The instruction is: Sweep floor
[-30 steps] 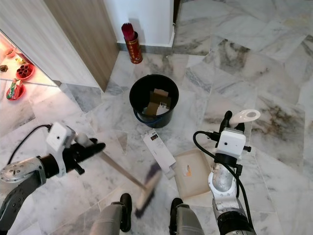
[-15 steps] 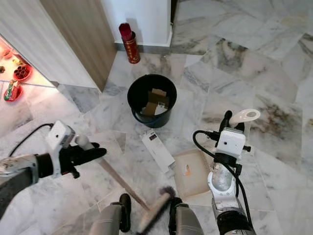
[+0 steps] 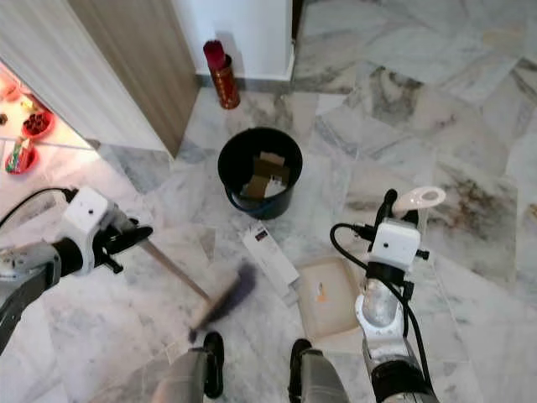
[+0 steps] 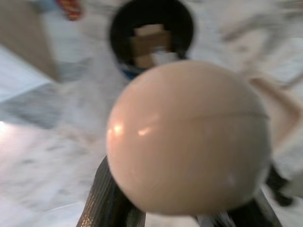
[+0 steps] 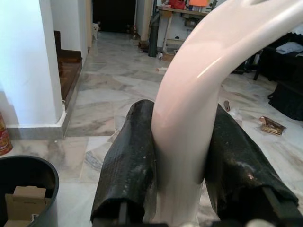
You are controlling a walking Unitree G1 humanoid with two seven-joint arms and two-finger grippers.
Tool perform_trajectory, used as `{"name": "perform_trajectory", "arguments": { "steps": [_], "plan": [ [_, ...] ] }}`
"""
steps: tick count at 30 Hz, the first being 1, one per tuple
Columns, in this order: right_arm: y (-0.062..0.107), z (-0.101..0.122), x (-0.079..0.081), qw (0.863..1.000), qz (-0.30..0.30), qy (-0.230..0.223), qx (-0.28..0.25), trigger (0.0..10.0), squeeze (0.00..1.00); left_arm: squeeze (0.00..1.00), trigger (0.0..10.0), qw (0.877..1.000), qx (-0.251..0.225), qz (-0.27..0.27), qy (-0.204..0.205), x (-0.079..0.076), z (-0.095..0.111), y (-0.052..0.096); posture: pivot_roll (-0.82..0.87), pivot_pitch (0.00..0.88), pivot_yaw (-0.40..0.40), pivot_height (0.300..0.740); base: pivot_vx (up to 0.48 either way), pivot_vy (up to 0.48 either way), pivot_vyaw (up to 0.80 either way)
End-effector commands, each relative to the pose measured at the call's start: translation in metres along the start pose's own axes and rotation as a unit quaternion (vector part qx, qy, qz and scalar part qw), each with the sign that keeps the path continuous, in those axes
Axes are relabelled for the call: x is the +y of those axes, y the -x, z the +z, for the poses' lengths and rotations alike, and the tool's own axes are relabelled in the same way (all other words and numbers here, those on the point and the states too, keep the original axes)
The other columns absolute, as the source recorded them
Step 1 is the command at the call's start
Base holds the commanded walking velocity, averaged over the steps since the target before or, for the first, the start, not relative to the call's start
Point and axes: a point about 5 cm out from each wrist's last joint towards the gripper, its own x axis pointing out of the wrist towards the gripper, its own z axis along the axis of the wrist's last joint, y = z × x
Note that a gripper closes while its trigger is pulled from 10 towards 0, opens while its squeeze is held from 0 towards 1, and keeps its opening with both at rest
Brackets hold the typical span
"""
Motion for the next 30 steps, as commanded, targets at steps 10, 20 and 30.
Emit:
{"name": "perform_trajectory", "arguments": {
  "steps": [10,20,30],
  "plan": [
    [0.016,-0.015,-0.002,0.999,0.011,0.017,0.039,10.0,0.00,0.00,10.0,0.991,-0.008,0.135,-0.020,0.027,-0.010,0.002,0.23,0.355,0.085,0.740,0.000,0.000,0.00],
    [0.018,-0.014,-0.006,0.999,0.010,0.018,0.033,10.0,0.00,0.00,10.0,0.969,-0.120,0.213,0.039,0.024,-0.005,-0.007,0.22,0.358,0.085,0.740,0.000,0.000,0.00],
    [0.019,-0.013,-0.004,0.999,0.014,0.016,0.031,10.0,0.00,0.00,10.0,0.959,-0.161,0.229,0.056,0.019,-0.005,-0.012,0.21,0.365,0.081,0.740,0.000,0.000,0.00]
  ]
}}
